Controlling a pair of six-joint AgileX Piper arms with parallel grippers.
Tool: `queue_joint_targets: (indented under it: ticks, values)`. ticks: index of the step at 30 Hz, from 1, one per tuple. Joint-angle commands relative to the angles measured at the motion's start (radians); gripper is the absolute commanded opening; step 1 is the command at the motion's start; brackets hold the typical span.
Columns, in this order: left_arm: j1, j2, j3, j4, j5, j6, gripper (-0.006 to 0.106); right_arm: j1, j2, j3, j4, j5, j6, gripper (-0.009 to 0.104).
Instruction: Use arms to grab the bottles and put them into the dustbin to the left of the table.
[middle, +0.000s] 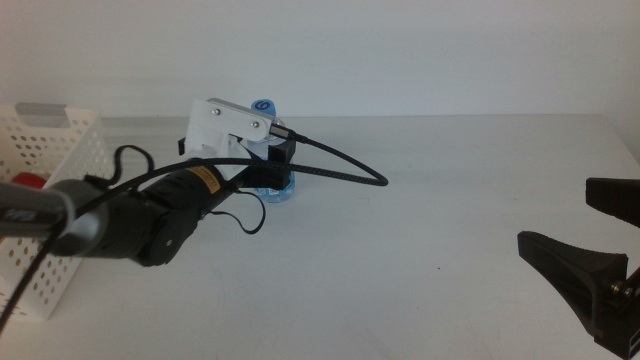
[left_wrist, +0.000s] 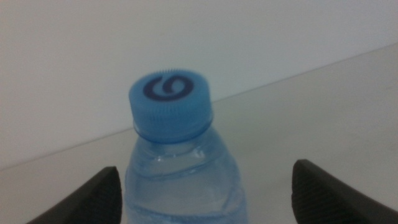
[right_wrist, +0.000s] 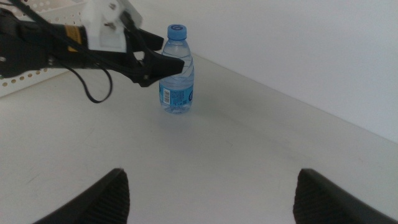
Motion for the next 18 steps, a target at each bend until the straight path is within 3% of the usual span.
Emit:
queue_joint_targets:
  ticks: [1, 13, 16, 18]
  values:
    - [0.008, -0.006, -0.061, -0.003, -0.082, -0.014, 0.09, -0.005, -0.001, -0.024, -0.006, -0.067, -0.008, 0.075]
    - [0.008, 0.165, -0.227, -0.024, -0.084, 0.011, 0.089, -0.005, -0.001, -0.024, -0.006, -0.067, -0.008, 0.075]
    - [0.008, 0.188, -0.248, -0.016, -0.083, 0.017, 0.083, -0.005, -0.001, -0.024, -0.006, -0.067, -0.008, 0.075]
    - [0.007, 0.188, -0.248, -0.008, -0.082, 0.012, 0.072, -0.005, -0.001, -0.024, -0.006, -0.067, -0.008, 0.075]
